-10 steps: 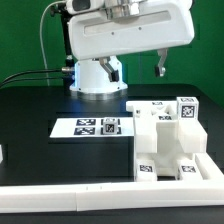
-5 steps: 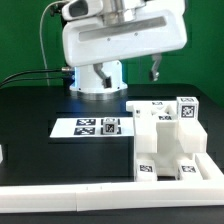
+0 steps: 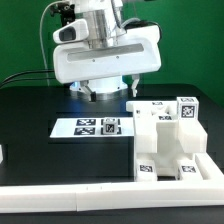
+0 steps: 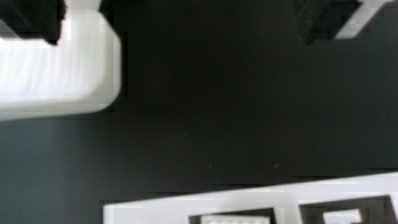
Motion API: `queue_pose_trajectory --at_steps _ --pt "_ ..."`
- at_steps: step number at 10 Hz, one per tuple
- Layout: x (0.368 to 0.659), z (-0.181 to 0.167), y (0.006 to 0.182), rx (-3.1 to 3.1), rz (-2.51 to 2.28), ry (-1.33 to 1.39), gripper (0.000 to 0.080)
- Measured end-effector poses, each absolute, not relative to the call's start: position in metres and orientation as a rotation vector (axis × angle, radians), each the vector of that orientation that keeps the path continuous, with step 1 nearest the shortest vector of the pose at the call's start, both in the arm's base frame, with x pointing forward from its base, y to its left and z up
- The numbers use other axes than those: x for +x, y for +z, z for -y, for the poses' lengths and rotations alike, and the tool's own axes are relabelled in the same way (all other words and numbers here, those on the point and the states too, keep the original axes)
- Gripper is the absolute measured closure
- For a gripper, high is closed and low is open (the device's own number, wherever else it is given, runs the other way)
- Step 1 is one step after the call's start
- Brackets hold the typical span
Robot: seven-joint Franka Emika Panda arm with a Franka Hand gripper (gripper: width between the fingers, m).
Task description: Assemble chair
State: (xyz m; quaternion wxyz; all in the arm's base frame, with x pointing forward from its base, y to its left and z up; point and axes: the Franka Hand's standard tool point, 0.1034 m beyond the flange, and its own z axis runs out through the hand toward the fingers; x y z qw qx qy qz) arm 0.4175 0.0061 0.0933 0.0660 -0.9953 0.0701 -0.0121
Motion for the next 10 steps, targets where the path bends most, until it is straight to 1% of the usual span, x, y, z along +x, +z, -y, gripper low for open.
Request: queue_pose_trajectory --at_steps 3,5,6,9,10 --pt "0.398 0.001 0.085 -2.986 -0.149 0.026 0.0151" --pt "0.384 0.007 0.077 -3.019 -0.195 -0.027 0.0151" --pt "0.381 0.007 0.076 -3.061 -0.206 -0.115 0.0151" --pt "0.382 0.004 0.075 -3.045 -0.201 -0.077 0.0151" --pt "0.377 0.001 0.073 -3.049 -0.191 -0.067 0.0151"
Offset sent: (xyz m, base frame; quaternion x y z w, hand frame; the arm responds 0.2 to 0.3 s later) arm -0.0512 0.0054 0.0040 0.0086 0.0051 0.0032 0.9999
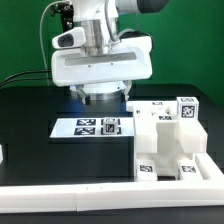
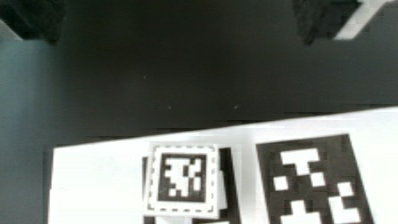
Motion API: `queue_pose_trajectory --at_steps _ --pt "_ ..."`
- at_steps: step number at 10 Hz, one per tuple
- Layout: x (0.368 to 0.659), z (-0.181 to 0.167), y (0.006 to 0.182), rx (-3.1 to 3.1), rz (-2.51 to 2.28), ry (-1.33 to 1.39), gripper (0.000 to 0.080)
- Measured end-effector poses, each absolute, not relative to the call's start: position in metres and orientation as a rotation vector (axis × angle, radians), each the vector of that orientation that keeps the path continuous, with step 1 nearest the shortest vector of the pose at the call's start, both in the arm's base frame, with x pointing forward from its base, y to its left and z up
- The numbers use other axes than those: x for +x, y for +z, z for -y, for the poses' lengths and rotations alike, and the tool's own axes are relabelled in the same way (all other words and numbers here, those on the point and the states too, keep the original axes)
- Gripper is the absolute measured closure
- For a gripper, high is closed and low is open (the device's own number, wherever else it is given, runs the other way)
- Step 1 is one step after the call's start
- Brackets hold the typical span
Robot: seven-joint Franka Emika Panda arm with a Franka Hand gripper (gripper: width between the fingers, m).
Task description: Assemble chair
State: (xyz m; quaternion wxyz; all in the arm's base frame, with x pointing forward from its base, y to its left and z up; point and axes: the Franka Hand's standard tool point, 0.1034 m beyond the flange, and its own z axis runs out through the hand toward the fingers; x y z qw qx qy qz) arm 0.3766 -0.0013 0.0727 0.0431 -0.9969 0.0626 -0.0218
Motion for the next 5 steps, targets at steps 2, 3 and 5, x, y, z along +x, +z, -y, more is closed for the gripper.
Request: queue_pose_trajectory --at_steps 2,3,5 --pt "0.3711 -0.009 0.0678 -3.057 -0.206 -0.059 0.0151" --pt "0.3714 -0.0119 0.0665 -3.063 -0.2 -0.068 0.0151" --pt "0.372 -0.0127 0.0663 -3.064 -0.198 -0.069 0.0151"
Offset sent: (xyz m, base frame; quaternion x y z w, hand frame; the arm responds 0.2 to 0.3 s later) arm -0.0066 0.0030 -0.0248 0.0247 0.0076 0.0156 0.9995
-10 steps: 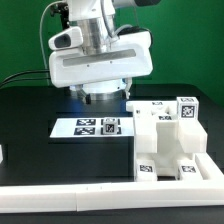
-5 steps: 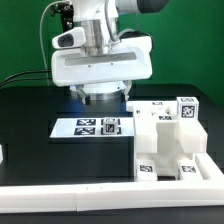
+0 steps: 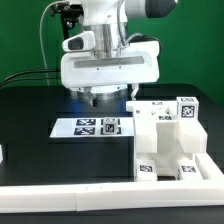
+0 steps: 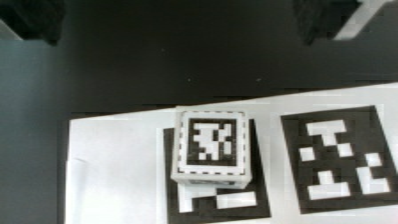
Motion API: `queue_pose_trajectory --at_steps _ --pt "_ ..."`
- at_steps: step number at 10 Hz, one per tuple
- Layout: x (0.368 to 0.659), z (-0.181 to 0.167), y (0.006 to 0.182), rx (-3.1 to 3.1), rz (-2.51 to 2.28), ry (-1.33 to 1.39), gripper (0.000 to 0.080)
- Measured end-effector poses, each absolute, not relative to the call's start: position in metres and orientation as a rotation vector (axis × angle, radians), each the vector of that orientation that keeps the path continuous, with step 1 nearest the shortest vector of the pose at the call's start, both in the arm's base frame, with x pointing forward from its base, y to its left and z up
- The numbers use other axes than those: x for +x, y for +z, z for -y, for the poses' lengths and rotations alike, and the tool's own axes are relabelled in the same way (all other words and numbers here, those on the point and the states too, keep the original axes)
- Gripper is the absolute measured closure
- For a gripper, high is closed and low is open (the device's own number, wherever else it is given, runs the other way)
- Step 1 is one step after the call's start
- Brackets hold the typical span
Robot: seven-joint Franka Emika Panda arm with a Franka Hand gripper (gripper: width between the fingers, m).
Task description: Assemble chair
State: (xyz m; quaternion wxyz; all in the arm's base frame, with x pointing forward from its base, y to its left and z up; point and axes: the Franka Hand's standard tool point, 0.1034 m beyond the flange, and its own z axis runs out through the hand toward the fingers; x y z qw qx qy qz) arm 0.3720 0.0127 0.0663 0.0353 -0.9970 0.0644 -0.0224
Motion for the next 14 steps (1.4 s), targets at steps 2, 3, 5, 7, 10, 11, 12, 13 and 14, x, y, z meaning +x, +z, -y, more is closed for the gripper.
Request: queue_pose_trajectory --at_steps 2,3,5,7,10,11,12,13,14 --pt "0.376 -0.013 0.065 -3.065 -0.21 -0.068 0.0151" --pt "0.375 -0.012 0.064 -3.066 -0.211 -0.065 0.0151" --pt "0.375 -0.012 0.062 -3.068 -0.211 -0.059 0.0151" --pt "0.374 0.003 0.064 -3.028 -0.196 0.016 0.0151" --pt "0.37 0.025 0.063 -3.004 -0.25 0.056 0.0151" --pt "0.367 0.025 0.061 -3.003 -0.282 0.07 0.0151" --pt "0.367 0.026 0.06 -3.005 -0.283 0.072 0.0151" --pt "0.367 0.026 0.059 -3.006 -0.284 0.074 0.0151" --pt "0.366 0.026 0.058 -3.0 -0.29 0.089 0.0151"
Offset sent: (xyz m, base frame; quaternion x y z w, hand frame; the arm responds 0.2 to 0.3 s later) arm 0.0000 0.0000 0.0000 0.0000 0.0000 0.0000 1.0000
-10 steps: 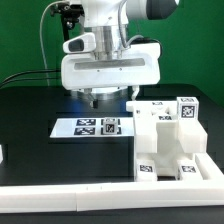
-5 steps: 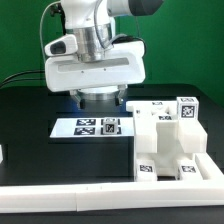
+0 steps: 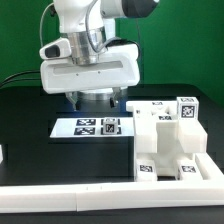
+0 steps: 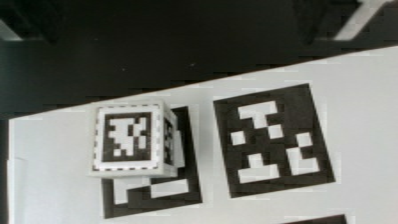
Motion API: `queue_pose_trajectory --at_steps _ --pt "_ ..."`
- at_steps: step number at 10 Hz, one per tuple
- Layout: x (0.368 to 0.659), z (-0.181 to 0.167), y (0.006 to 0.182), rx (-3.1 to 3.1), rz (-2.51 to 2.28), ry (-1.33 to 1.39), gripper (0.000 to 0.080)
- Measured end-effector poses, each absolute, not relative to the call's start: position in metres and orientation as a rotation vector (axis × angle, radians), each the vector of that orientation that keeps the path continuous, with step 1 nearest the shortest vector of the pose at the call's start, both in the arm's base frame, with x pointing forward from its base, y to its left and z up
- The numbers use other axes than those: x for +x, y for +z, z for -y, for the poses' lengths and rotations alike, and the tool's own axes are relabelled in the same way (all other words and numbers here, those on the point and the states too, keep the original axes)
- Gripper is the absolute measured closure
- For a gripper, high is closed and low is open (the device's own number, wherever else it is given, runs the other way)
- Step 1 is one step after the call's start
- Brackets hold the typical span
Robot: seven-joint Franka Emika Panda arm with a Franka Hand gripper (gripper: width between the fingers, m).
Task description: Assemble chair
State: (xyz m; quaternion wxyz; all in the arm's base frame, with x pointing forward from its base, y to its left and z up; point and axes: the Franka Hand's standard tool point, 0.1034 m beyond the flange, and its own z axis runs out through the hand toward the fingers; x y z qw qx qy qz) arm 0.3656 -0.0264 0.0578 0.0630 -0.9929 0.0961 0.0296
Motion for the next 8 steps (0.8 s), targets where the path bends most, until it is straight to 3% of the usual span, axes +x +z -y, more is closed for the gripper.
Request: queue_pose_trajectory --at_steps 5,8 --pt "0.423 0.047 0.075 -2.878 -0.378 0.265 0.0151" --pt "0.418 0.067 0.046 -2.903 -0.386 0.285 0.0151"
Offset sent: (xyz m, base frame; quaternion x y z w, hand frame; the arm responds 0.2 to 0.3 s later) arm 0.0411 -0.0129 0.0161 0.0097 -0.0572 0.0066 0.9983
